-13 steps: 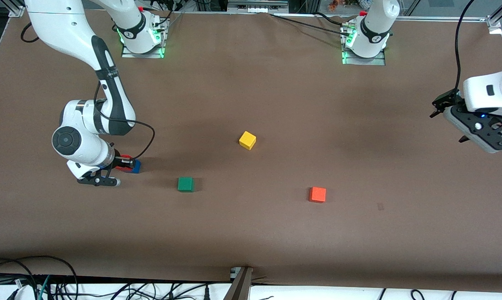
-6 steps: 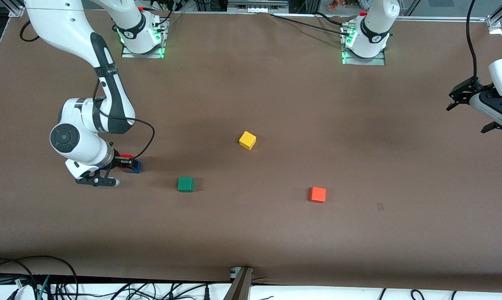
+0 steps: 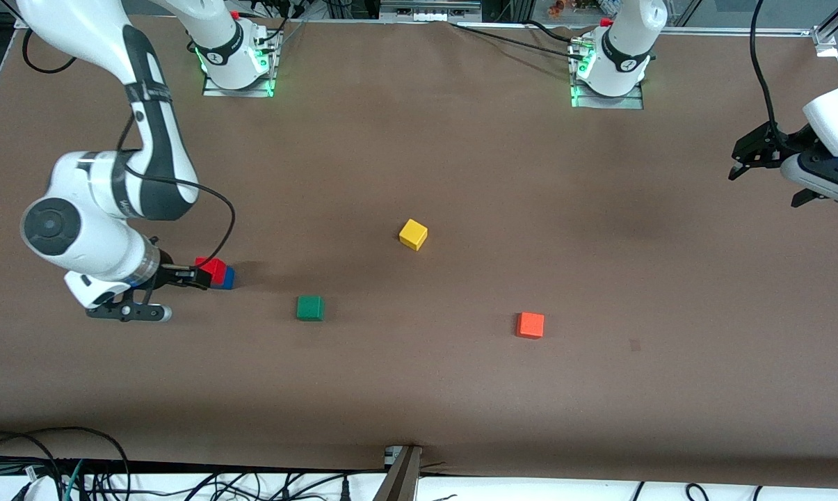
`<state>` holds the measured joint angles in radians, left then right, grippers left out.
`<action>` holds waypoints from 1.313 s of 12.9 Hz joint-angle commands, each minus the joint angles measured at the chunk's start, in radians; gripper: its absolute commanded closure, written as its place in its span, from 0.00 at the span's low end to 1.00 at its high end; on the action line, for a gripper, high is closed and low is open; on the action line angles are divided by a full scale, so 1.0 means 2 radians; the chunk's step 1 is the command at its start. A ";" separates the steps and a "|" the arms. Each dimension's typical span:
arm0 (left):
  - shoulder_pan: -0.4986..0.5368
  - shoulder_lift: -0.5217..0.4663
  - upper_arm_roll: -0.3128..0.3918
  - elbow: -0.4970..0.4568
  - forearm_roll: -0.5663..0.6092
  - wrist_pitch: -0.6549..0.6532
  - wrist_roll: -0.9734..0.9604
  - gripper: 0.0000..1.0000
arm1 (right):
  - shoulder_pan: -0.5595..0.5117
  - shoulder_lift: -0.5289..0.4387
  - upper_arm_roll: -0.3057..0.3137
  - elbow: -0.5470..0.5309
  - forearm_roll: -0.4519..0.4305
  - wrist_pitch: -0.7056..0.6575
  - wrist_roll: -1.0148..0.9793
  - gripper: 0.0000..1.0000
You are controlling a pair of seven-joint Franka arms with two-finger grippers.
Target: Pass red block to right arm, stack on blue
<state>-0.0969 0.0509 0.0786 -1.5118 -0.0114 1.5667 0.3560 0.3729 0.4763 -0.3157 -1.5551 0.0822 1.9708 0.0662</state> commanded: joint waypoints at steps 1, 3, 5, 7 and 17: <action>-0.004 -0.019 -0.011 -0.013 0.006 0.001 -0.092 0.00 | -0.002 0.003 -0.012 0.082 -0.006 -0.094 -0.046 0.00; -0.004 -0.022 -0.019 -0.013 0.019 -0.013 -0.136 0.00 | -0.002 0.003 -0.017 0.128 -0.004 -0.167 -0.073 0.00; -0.004 -0.020 -0.024 -0.012 0.023 -0.019 -0.139 0.00 | -0.003 0.002 -0.019 0.166 -0.004 -0.226 -0.087 0.00; -0.004 -0.020 -0.025 -0.010 0.022 -0.019 -0.139 0.00 | -0.011 -0.016 -0.013 0.189 -0.003 -0.257 -0.104 0.00; 0.001 -0.009 -0.022 0.016 0.021 -0.023 -0.134 0.00 | -0.091 -0.268 0.080 0.002 -0.023 -0.284 -0.105 0.00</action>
<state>-0.0984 0.0225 0.0337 -1.5018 0.0053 1.5324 0.0888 0.2307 0.0727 -0.1840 -1.3927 0.0502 1.3853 -0.1293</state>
